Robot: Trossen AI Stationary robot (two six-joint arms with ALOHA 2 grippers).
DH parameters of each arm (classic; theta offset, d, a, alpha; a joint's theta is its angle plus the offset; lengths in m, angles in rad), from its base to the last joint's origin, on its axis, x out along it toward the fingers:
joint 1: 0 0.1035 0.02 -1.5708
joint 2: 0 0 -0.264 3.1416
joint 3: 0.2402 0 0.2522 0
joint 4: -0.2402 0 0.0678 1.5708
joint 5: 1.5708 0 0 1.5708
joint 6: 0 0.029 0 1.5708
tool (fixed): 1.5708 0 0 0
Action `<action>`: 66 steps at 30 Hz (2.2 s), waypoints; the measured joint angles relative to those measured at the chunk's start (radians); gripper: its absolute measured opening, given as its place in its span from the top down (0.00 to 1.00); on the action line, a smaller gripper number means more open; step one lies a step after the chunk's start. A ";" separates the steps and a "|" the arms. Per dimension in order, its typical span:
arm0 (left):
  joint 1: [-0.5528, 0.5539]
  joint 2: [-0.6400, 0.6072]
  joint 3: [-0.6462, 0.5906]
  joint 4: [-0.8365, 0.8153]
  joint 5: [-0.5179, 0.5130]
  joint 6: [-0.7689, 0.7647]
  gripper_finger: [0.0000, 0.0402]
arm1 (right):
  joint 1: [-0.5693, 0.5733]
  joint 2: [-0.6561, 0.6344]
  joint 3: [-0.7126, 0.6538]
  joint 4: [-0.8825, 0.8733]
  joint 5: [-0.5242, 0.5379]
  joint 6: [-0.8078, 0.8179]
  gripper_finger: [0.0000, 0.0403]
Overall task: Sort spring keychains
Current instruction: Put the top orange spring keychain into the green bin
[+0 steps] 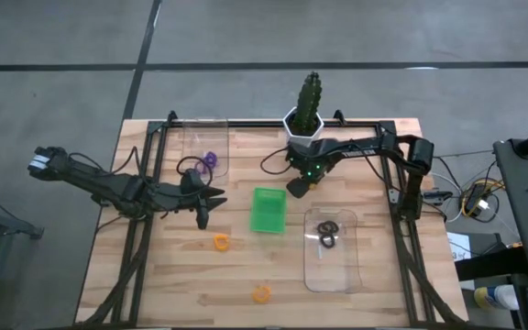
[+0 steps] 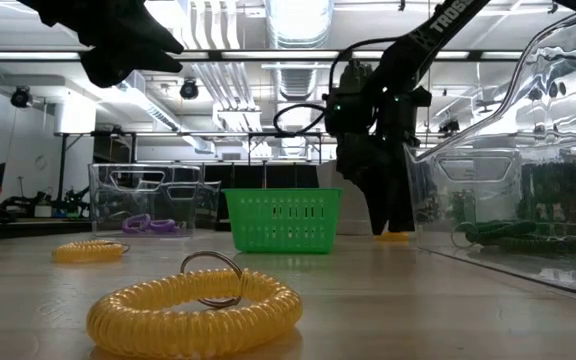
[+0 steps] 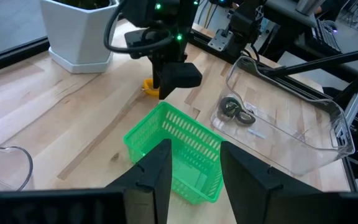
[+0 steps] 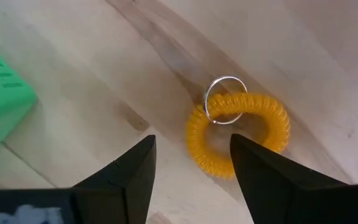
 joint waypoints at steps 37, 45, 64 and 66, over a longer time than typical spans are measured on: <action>0.000 0.000 0.000 -0.007 0.000 -0.001 0.68 | 0.014 0.021 -0.004 -0.007 0.090 0.048 0.96; 0.000 0.000 0.000 -0.007 0.000 -0.001 0.68 | 0.015 -0.029 0.009 -0.021 0.004 0.018 0.97; 0.000 0.000 0.000 -0.008 0.000 -0.001 0.68 | 0.062 -0.350 0.016 -0.031 -0.387 -0.068 0.97; 0.000 0.000 0.000 -0.007 0.000 -0.001 0.68 | 0.067 -0.401 0.016 -0.009 -0.457 -0.085 0.97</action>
